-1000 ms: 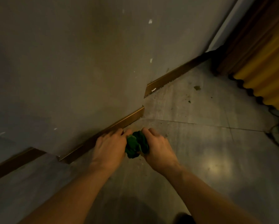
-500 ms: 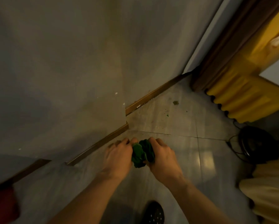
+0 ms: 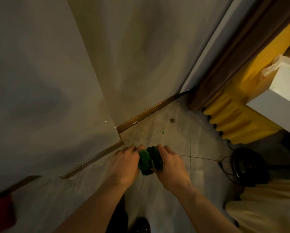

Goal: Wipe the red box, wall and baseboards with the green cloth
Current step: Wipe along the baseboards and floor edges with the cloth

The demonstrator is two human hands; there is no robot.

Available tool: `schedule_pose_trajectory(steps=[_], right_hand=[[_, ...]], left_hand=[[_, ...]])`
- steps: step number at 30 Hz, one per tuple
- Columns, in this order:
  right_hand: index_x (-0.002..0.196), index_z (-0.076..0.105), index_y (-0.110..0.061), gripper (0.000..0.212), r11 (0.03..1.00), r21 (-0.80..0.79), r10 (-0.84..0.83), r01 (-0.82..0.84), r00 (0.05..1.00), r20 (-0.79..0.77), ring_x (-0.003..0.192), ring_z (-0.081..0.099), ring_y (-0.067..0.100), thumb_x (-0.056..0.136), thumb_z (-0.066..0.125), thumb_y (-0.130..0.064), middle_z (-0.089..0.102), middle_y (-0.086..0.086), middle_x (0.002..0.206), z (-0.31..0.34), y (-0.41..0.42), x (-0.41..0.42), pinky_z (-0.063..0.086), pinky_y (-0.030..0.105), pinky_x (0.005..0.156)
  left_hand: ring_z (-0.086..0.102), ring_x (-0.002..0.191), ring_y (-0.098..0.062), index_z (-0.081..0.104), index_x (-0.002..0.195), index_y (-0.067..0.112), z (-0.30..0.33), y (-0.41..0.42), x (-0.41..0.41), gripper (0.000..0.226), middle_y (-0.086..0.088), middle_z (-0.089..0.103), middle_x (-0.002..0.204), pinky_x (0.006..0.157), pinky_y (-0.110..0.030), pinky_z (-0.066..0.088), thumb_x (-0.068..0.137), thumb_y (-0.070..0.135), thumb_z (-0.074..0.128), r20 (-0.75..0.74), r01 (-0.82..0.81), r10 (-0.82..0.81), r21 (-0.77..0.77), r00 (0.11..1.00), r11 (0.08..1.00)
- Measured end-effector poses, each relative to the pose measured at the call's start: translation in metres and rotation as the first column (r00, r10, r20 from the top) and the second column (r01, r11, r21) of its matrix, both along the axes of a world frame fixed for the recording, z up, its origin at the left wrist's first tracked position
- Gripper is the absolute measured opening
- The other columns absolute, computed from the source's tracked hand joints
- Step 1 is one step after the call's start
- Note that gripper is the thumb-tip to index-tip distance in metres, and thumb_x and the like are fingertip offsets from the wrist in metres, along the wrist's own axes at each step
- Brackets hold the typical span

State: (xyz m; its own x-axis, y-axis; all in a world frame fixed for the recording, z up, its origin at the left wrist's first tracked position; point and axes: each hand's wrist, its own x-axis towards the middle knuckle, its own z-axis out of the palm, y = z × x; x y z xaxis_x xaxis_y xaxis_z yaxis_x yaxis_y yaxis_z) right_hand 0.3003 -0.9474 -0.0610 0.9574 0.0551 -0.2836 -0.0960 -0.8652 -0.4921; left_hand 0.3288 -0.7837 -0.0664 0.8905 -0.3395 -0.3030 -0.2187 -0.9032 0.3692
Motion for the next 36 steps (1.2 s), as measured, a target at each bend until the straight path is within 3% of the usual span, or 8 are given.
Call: schedule_pose_trajectory(steps=[7,14,21,24,31,36], right_hand=[[0.119,0.049,-0.03,0.048,0.999,0.01,0.046,-0.046,0.999,0.008,0.091,0.06,0.019,0.081,0.075,-0.018,0.054,-0.003,0.108,0.002,-0.002,0.035,0.048,0.029,0.07],[0.129,0.046,-0.029,0.056,0.999,-0.002,0.039,-0.039,0.998,-0.044,0.098,0.058,0.02,0.082,0.075,-0.019,0.054,-0.002,0.116,-0.035,-0.019,0.118,0.053,0.033,0.079],[0.134,0.04,-0.031,0.067,0.995,0.007,0.097,-0.097,0.989,-0.107,0.106,0.054,0.021,0.079,0.076,-0.015,0.05,-0.002,0.124,-0.078,-0.04,0.147,0.053,0.034,0.086],[0.137,0.039,-0.03,0.071,0.988,-0.001,0.154,-0.155,0.982,-0.111,0.11,0.051,0.02,0.08,0.076,-0.012,0.045,-0.003,0.129,-0.09,-0.059,0.159,0.051,0.034,0.09],[0.132,0.045,-0.022,0.064,0.936,-0.014,0.35,-0.351,0.936,-0.014,0.105,0.056,0.02,0.078,0.076,-0.01,0.047,0.001,0.129,-0.123,-0.1,0.194,0.054,0.035,0.088],[0.132,0.033,-0.031,0.072,0.903,0.008,0.429,-0.429,0.903,-0.016,0.109,0.054,0.016,0.078,0.078,-0.018,0.046,-0.003,0.131,-0.169,-0.117,0.209,0.05,0.03,0.092]], left_hand=[[0.059,0.108,-0.021,0.042,0.133,0.031,-0.007,-0.002,0.029,0.044,0.002,0.059,0.115,0.091,-0.041,0.052,0.094,0.029,0.061,0.022,-0.024,0.024,-0.015,0.999,1.0],[0.062,0.106,-0.018,0.045,0.134,0.029,-0.042,-0.02,0.105,0.044,0.003,0.063,0.116,0.086,-0.034,0.048,0.093,0.027,0.062,0.045,-0.074,0.075,-0.022,0.996,0.997],[0.068,0.091,-0.025,0.056,0.131,0.021,-0.076,-0.04,0.126,0.052,-0.003,0.068,0.103,0.065,-0.033,0.047,0.082,0.018,0.075,0.033,-0.078,0.078,0.018,0.996,0.997],[0.064,0.096,-0.019,0.05,0.127,0.029,-0.089,-0.059,0.134,0.043,0.003,0.064,0.105,0.067,-0.027,0.038,0.088,0.025,0.068,0.021,-0.147,0.146,0.028,0.989,0.989],[0.063,0.097,-0.02,0.049,0.131,0.028,-0.134,-0.104,0.146,0.043,0.003,0.062,0.109,0.078,-0.034,0.053,0.091,0.028,0.064,0.008,-0.355,0.355,0.013,0.935,0.935],[0.064,0.076,-0.019,0.055,0.112,0.029,-0.173,-0.122,0.143,0.038,0.005,0.063,0.089,0.063,-0.029,0.04,0.08,0.02,0.074,0.067,-0.437,0.437,-0.018,0.897,0.899]])
